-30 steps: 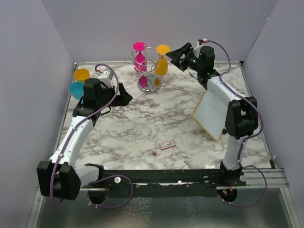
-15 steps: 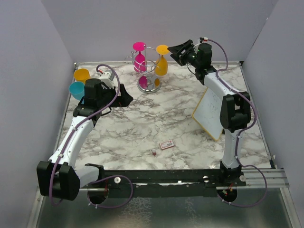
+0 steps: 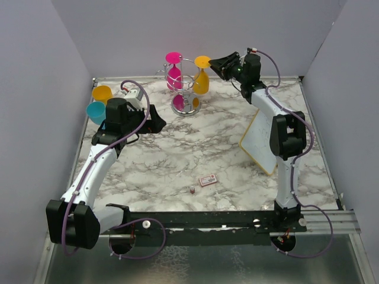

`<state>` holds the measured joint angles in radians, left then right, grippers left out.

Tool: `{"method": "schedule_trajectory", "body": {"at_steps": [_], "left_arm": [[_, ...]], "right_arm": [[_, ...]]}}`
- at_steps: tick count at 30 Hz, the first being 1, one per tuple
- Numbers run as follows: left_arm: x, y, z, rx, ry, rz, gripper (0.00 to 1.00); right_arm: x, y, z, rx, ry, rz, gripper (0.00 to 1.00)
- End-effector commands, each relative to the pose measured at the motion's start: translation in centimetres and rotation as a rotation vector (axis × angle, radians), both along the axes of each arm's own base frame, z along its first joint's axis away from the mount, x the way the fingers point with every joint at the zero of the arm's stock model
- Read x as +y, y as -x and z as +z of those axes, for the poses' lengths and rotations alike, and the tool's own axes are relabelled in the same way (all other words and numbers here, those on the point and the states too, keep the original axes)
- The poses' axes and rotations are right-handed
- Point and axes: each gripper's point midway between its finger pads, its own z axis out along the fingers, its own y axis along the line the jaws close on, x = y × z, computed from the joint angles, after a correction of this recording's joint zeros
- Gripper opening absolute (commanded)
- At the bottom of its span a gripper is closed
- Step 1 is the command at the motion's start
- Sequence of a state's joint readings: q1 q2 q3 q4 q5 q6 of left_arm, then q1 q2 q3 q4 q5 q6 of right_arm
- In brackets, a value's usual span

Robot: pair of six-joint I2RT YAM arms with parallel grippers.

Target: Take the wine glass off the wine glass rack

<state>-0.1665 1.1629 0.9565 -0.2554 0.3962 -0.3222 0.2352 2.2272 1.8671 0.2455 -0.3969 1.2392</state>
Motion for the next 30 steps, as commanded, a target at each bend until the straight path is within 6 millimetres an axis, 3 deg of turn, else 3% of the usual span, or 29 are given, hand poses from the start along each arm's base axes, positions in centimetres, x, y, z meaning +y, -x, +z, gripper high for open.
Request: {"method": "schedule_trajectory", "body": {"at_steps": [1,11,21,30], "left_arm": [[-0.1,-0.3,0.5,-0.026,-0.012,-0.005,0.89],[-0.3,-0.2,0.4,-0.021,-0.010,-0.012,0.89],[-0.3,-0.2,0.4,-0.022,-0.012,-0.011,0.89],[-0.3,-0.2,0.5,-0.026,-0.012,-0.007,0.89]], "right_arm": [[-0.1,-1.2,0.5,-0.022,-0.039,-0.014,0.32],[0.2,-1.7,0.8,-0.023,-0.066,-0.006,0.24],[0.2,-1.5,1.0,0.006,-0.083,-0.001,0.08],[-0.1,-1.1,3.6,0.007,-0.127,-0.019,0.01]]}}
